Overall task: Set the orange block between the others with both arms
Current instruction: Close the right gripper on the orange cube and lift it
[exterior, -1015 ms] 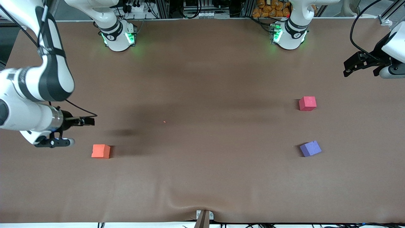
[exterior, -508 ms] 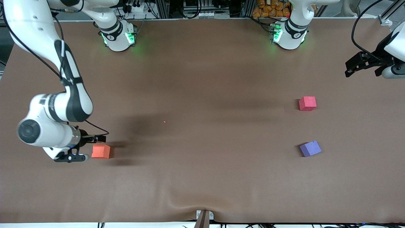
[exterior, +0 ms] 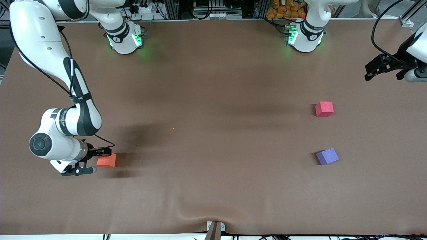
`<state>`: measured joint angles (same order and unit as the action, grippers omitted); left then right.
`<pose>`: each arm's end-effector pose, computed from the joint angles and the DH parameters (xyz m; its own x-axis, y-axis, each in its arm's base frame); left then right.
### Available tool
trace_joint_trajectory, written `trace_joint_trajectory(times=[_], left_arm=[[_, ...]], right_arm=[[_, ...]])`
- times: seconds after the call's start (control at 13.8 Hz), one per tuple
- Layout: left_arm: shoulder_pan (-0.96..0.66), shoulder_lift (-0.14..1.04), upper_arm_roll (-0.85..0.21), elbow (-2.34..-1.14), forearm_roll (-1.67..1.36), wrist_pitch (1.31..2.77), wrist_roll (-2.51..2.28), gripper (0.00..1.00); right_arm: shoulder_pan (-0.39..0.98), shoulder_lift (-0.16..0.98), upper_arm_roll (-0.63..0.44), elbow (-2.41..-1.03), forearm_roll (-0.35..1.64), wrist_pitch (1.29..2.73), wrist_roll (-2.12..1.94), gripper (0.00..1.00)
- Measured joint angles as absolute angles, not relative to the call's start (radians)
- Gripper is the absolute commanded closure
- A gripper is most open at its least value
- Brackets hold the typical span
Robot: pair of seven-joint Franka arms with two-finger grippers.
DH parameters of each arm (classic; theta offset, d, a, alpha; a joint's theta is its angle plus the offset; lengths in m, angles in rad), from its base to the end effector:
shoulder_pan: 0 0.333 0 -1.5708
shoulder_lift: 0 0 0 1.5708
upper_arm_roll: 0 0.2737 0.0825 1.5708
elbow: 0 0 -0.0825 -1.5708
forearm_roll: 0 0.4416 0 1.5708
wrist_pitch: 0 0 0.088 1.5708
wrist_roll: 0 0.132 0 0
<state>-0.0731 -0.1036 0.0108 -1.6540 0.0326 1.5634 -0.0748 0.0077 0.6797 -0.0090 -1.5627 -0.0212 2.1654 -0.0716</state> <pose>0.5824 -0.0318 0.5745 0.9998 0.0127 0.0153 0.0131 -0.9995 -0.0304 0.7108 -0.0018 0.1455 0.9934 0.0836 -0.0785 0.0852 -0.9962 0.0167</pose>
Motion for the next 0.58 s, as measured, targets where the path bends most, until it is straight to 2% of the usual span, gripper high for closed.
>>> trace_joint_trajectory(times=[0.29, 0.58], left_arm=[[-0.066, -0.104, 0.011, -1.653, 0.033, 1.563, -0.075, 0.0], [-0.066, -0.104, 0.009, -1.652, 0.033, 1.563, -0.075, 0.0]], right_arm=[[0.009, 0.718, -0.007, -1.563, -0.021, 2.272, -0.053, 0.0], [0.013, 0.739, -0.006, -1.562, -0.021, 2.299, -0.047, 0.0]])
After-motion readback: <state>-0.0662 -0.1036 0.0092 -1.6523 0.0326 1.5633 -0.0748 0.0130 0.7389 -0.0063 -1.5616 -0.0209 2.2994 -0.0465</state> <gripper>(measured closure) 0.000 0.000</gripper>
